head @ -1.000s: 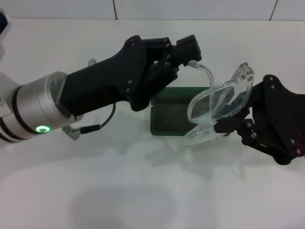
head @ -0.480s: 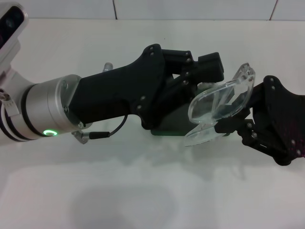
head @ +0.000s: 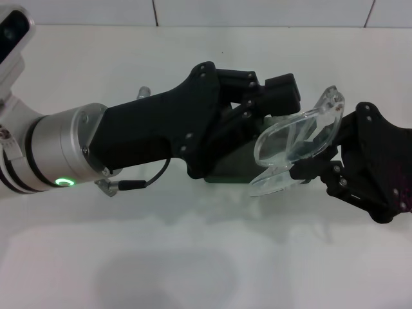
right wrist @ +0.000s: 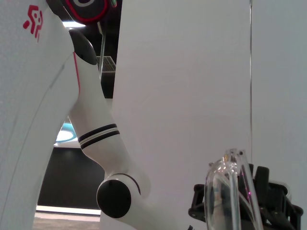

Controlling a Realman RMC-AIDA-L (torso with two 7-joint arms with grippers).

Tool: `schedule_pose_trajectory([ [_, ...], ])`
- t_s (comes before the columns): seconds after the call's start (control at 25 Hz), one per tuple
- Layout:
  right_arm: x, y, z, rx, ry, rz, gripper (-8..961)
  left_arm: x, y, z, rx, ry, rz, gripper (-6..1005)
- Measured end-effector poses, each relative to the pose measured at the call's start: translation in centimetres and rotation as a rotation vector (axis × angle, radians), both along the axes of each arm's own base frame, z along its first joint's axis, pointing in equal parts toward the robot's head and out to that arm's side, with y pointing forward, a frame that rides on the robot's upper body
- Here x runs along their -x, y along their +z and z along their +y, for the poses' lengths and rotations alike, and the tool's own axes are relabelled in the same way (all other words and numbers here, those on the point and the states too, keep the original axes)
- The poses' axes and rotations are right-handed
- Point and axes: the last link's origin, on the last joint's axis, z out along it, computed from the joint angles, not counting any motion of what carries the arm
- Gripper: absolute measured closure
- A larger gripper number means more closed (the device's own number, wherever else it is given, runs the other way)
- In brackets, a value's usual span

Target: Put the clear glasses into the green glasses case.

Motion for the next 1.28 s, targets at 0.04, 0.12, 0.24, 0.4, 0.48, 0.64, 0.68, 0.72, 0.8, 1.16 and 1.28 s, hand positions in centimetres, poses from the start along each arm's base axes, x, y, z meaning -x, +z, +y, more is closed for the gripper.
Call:
schedule_pose_trajectory([
  [0.04,0.0,0.0,0.0,0.0,0.0,0.0,881,0.0,0.0,0.0,-0.003,0.002,-0.001,947],
  [0.12,0.0,0.0,0.0,-0.001,0.001,0.0,880,0.2,0.1,0.1,-0.008,0.009,-0.002,947],
  [0.24,0.0,0.0,0.0,-0.004,0.002,0.001,880,0.5,0.3,0.3,-0.036,0.031,-0.008,946],
  [0.4,0.0,0.0,0.0,-0.004,0.002,-0.001,880,1.8,1.4,1.2,-0.112,0.091,0.007,946],
  [0.48,0.0,0.1,0.1,0.004,0.002,-0.005,880,2.9,2.4,1.7,-0.162,0.13,0.017,946],
  [0.64,0.4,0.3,0.3,0.048,0.004,-0.04,880,5.5,5.6,2.6,-0.276,0.218,0.032,947],
  [0.68,0.7,0.4,0.5,0.08,0.005,-0.078,880,6.2,6.6,2.8,-0.301,0.242,0.032,947],
  [0.72,0.8,0.5,0.6,0.09,0.006,-0.096,880,6.8,7.4,2.8,-0.318,0.263,0.032,947],
  [0.8,1.4,0.8,1.0,0.143,-0.002,-0.182,880,8.0,9.0,2.8,-0.347,0.302,0.037,948],
  [1.16,5.8,2.9,3.6,0.3,-0.161,-0.826,880,10.8,12.6,1.3,-0.434,0.39,0.058,947],
  [1.28,7.2,2.4,4.9,0.278,-0.231,-1.067,880,11.0,12.6,1.1,-0.436,0.402,0.057,947],
])
